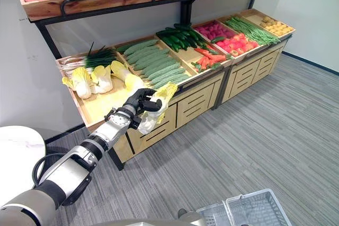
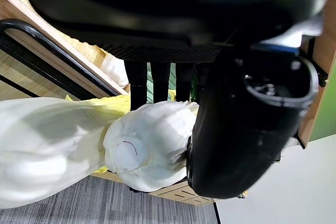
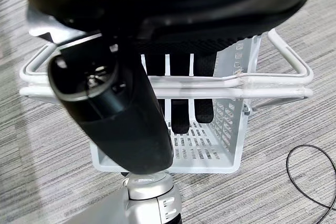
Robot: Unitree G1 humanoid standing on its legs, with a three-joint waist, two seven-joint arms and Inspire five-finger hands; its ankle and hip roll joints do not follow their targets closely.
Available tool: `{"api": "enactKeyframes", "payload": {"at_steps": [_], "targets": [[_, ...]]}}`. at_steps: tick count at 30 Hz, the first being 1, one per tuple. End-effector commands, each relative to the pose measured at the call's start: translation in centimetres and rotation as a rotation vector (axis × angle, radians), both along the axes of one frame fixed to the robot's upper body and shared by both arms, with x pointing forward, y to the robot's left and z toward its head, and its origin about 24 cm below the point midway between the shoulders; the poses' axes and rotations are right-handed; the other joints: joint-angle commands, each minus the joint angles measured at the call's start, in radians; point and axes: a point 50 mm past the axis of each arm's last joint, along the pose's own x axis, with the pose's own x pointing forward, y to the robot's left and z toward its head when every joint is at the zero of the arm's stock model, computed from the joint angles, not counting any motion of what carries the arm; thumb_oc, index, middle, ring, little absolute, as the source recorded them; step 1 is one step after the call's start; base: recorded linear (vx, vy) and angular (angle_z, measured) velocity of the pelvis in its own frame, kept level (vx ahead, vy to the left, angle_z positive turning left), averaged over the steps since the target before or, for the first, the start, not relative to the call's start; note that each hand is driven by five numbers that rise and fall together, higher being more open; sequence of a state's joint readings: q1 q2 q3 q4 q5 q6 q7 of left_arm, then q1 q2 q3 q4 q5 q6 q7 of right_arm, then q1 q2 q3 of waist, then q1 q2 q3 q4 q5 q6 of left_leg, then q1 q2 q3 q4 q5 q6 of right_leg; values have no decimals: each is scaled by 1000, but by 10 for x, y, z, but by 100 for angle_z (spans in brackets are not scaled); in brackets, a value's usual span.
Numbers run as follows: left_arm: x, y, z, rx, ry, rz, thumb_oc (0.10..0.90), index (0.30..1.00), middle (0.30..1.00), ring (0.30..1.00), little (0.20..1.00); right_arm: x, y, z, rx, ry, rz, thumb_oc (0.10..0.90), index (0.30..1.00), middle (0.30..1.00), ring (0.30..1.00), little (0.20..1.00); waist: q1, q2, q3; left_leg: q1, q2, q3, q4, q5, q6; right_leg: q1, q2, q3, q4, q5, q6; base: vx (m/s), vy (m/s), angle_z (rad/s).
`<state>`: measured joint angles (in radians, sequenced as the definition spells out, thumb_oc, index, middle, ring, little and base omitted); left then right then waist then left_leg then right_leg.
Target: Get the vegetables into the basket
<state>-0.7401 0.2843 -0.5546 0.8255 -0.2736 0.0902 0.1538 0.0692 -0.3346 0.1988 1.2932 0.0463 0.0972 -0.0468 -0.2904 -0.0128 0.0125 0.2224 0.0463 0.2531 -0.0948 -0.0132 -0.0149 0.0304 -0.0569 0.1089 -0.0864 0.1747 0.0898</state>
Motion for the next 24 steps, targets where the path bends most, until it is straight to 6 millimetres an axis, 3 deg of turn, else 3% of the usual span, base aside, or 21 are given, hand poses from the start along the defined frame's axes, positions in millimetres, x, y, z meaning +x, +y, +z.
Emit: {"api": "enactKeyframes", "payload": {"at_steps": [1, 5, 11, 13, 18, 19, 21, 24], "targets": [[28, -21, 79, -31, -295, -61, 400, 300, 300, 300, 300, -29, -22, 6, -72, 95, -38, 400, 300, 300, 300, 300, 3, -26, -69, 49, -14, -46, 18, -80, -10, 19, -68, 7, 63, -87, 133, -15, 37, -6], [27, -37, 80, -47, -293, -99, 400, 300, 300, 300, 300, -33, -24, 7, -84, 100, -67, 400, 300, 300, 300, 300, -28, -31, -48, 36, -32, -21, 25, -82, 2, -24, -75, 49, 85, -71, 148, -72, 60, -13], [29, -51, 90, -59, -322, -121, 400, 300, 300, 300, 300, -16, -24, 7, -98, 58, -54, 400, 300, 300, 300, 300, -54, -31, 8, -8, -52, 60, 74, -96, 12, -116, -72, 118, 120, -28, 172, -134, 49, -49], [29, -52, 94, -67, -336, -124, 400, 300, 300, 300, 300, -6, -24, 8, -106, 37, -42, 400, 300, 300, 300, 300, -30, -26, 41, -28, -39, 99, 117, -116, 9, -147, -104, 32, 143, -17, 172, -174, -58, -77], [33, -36, 108, -66, -381, -90, 400, 300, 300, 300, 300, 23, -22, 10, -118, -26, 6, 400, 300, 300, 300, 300, 27, -27, 100, -50, -2, 209, 190, -135, -11, -176, -270, -396, 199, 3, 133, -167, -54, -109], [35, -24, 110, -54, -382, -63, 400, 300, 300, 300, 300, 28, -20, 10, -113, -31, 30, 400, 300, 300, 300, 300, 31, -30, 103, -47, 9, 248, 193, -132, -15, -178, -306, -443, 212, 17, 136, -32, -55, -108], [35, -18, 112, -56, -390, -48, 400, 300, 300, 300, 300, 30, -19, 10, -112, -36, 39, 400, 300, 300, 300, 300, 40, -20, 101, -33, 21, 251, 193, -157, -24, -156, -325, -460, 224, 16, 156, 18, -59, -70], [34, -13, 116, -59, -409, -43, 400, 300, 300, 300, 300, 34, -18, 10, -113, -42, 49, 400, 300, 300, 300, 300, 52, -31, 94, -40, 29, 287, 199, -143, -39, -128, -359, -541, 192, 54, 163, -15, -108, -48]]}}
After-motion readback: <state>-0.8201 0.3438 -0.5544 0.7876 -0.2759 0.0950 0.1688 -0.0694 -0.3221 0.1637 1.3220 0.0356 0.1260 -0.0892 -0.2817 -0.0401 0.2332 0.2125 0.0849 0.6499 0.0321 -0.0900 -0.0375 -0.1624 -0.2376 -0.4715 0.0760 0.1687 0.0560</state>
